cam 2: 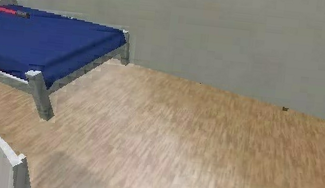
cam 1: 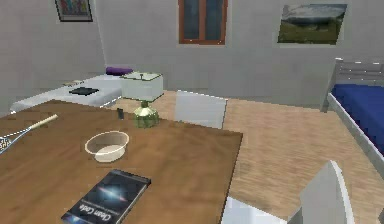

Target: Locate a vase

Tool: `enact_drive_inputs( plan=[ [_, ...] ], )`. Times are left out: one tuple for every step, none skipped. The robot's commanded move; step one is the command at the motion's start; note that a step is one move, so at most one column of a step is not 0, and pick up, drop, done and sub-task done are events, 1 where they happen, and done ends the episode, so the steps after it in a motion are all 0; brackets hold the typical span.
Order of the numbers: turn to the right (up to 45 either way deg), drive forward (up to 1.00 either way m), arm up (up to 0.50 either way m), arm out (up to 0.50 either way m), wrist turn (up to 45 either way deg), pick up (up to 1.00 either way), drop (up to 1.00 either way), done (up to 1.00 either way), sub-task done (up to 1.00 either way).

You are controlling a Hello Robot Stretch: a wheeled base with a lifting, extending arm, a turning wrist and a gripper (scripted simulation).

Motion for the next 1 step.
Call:
enact_drive_inputs(
  plan=[
    [-45.0, 0.0, 0.0, 0.0, 0.0, 0.0, 0.0, 0.0, 0.0]
  ],
)
